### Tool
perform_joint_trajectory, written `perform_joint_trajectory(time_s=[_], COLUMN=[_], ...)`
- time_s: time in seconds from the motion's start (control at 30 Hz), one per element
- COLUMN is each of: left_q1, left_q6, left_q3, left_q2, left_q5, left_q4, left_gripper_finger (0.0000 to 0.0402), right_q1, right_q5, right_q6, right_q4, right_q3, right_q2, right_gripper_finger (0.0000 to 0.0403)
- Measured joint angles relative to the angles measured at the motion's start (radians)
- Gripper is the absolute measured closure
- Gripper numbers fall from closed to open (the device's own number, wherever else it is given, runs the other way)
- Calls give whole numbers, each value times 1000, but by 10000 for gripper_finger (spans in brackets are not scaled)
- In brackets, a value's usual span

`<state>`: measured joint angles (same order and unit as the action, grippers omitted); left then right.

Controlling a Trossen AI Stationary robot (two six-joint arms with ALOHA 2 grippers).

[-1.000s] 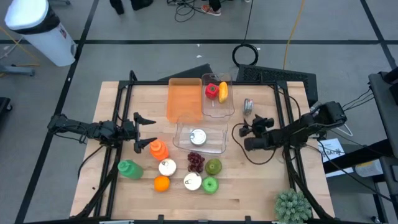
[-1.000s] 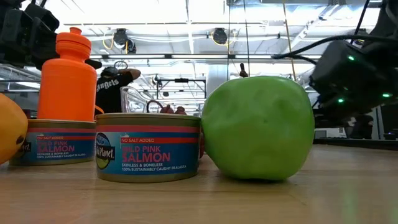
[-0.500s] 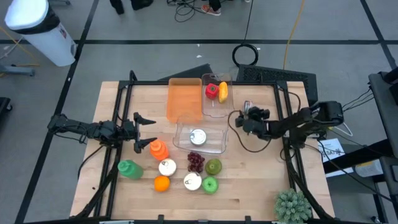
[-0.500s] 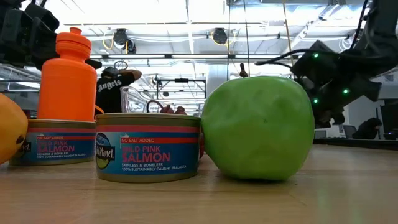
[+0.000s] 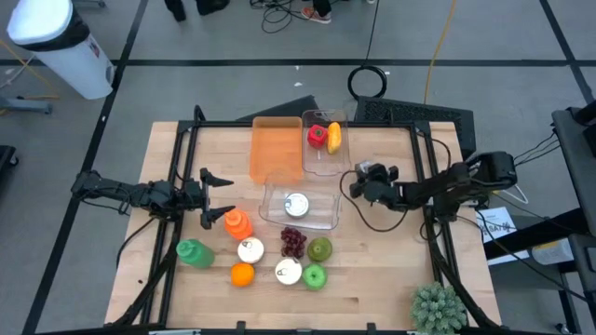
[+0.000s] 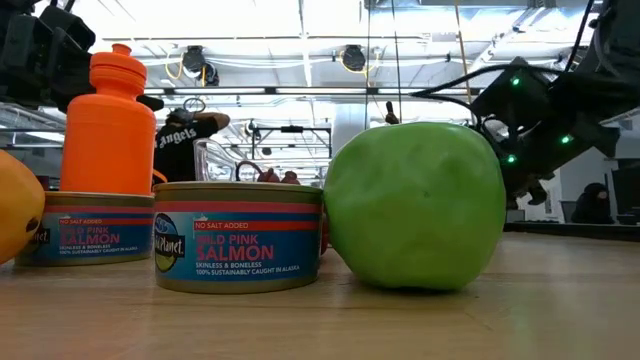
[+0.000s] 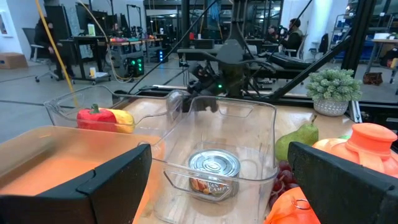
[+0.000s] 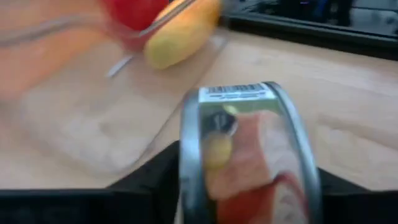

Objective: Pick & Place Food Item
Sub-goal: Put the green tuna can into the bottom transparent bin

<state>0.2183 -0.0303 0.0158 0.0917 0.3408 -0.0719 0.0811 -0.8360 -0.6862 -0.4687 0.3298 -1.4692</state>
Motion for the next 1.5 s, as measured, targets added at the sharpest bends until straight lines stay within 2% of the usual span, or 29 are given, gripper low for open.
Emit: perform_joint_trajectory(time_s=[0.07, 0.3, 0.47, 0.57, 0.8, 0.97, 1.07, 1.17, 1.3, 1.5], left_q1=[0, 0, 0, 0, -1, -1, -1, -1, -1, -1], left_q6=[0, 0, -71, -146, -196, -238, -196, -152, -116, -110], left_q3=[0, 0, 0, 0, 0, 2, 52, 137, 243, 407], left_q2=[0, 0, 0, 0, 0, 3, 44, 141, 364, 747], left_q5=[0, 0, -1, -1, 109, 125, 105, 105, 80, 18], left_q4=[0, 0, -69, -130, -244, -303, -320, -301, -292, -302], left_gripper_finger=[9, 9, 9, 9, 9, 9, 9, 9, 9, 9], right_q1=[-18, -81, -188, -277, -417, -425, -406, -381, -363, -357], right_q5=[26, 178, 185, 192, 218, 213, 241, 335, 440, 448], right_q6=[40, 212, 282, 328, 562, 603, 606, 605, 606, 610], right_q4=[14, 23, 20, 3, -240, -328, -389, -494, -627, -657], right_q3=[0, 0, 0, 0, 0, 0, 0, 0, 2, 68], right_q2=[27, 244, 420, 478, 460, 402, 361, 321, 258, 162], right_gripper_finger=[280, 280, 280, 280, 280, 280, 280, 280, 280, 280])
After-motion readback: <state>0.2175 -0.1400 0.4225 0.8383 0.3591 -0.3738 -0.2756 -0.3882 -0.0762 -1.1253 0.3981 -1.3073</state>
